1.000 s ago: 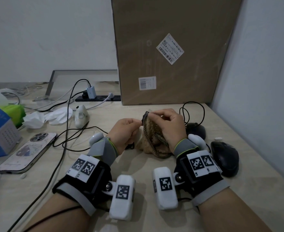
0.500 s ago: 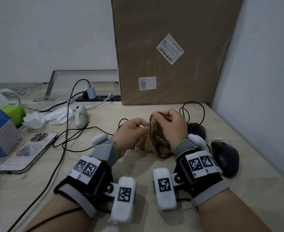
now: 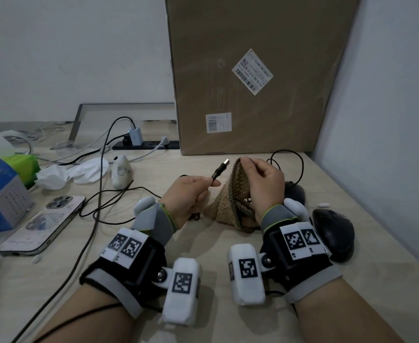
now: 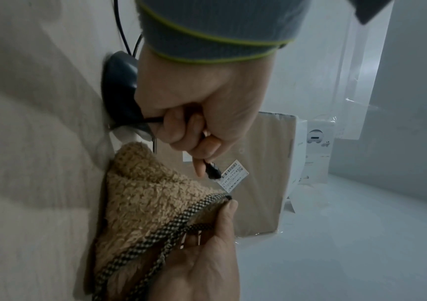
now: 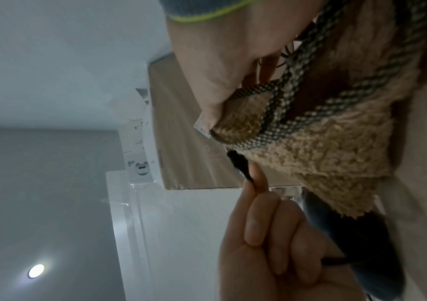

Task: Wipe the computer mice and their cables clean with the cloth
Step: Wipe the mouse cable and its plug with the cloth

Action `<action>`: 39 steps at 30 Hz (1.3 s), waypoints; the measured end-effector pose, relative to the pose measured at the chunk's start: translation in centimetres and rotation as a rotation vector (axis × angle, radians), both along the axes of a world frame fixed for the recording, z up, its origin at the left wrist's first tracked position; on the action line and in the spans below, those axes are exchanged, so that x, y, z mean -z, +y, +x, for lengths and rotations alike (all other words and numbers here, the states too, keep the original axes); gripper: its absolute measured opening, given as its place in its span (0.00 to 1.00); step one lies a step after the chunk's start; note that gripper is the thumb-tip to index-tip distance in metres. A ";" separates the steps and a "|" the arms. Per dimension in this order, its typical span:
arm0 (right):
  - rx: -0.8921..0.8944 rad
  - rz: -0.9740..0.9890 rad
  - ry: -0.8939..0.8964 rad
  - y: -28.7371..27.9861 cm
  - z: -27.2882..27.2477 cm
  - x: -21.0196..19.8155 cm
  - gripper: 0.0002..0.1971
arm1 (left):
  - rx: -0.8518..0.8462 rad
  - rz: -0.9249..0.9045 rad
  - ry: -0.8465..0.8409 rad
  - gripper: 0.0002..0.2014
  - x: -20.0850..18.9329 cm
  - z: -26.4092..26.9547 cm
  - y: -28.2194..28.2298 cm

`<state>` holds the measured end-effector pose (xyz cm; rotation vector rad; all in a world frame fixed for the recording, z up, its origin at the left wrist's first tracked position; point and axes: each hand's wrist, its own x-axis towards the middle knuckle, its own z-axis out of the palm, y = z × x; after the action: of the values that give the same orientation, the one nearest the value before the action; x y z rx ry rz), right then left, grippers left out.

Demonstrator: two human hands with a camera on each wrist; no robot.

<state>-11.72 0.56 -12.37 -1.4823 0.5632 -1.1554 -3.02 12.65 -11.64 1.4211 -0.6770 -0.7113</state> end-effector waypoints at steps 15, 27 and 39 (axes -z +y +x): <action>-0.146 -0.294 0.217 0.8 -0.1 0.0 0.33 | 0.093 -0.024 -0.094 0.14 0.2 -1.0 -0.3; 0.113 -0.155 0.134 -0.6 0.1 0.2 0.08 | 0.125 -0.067 0.005 0.11 0.3 -0.9 -0.3; -0.115 -0.151 0.048 0.7 0.2 -0.1 0.08 | 0.050 -0.011 -0.059 0.16 0.4 -0.2 -0.4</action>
<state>-11.55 1.30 -12.32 -1.6534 0.4249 -1.0936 -3.21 12.23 -12.06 1.4233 -0.7641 -0.7058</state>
